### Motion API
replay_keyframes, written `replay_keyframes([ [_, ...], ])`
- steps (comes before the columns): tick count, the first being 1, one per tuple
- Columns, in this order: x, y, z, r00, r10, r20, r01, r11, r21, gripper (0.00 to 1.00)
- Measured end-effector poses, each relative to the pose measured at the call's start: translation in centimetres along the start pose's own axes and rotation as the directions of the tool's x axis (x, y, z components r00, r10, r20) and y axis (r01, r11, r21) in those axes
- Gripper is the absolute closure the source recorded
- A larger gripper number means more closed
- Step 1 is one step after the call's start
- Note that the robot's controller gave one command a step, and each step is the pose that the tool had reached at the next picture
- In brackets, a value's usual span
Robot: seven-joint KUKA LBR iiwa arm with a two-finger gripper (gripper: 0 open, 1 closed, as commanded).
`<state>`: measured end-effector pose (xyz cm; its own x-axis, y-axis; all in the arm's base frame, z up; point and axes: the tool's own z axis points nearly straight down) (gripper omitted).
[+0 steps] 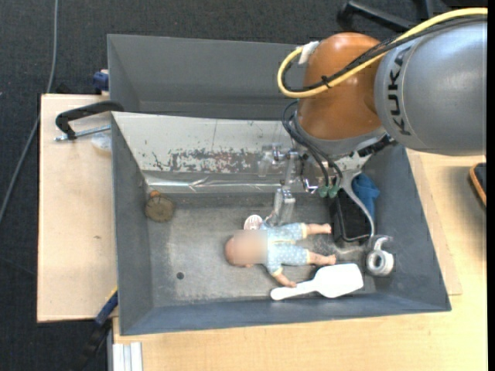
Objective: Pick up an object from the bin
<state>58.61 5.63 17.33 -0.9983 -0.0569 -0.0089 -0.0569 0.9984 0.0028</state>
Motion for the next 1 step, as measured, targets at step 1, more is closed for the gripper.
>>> replay_keyframes([
  [1,0.77,-1.74,6.88,0.994,-0.109,-0.003,0.109,0.994,0.002,0.0],
])
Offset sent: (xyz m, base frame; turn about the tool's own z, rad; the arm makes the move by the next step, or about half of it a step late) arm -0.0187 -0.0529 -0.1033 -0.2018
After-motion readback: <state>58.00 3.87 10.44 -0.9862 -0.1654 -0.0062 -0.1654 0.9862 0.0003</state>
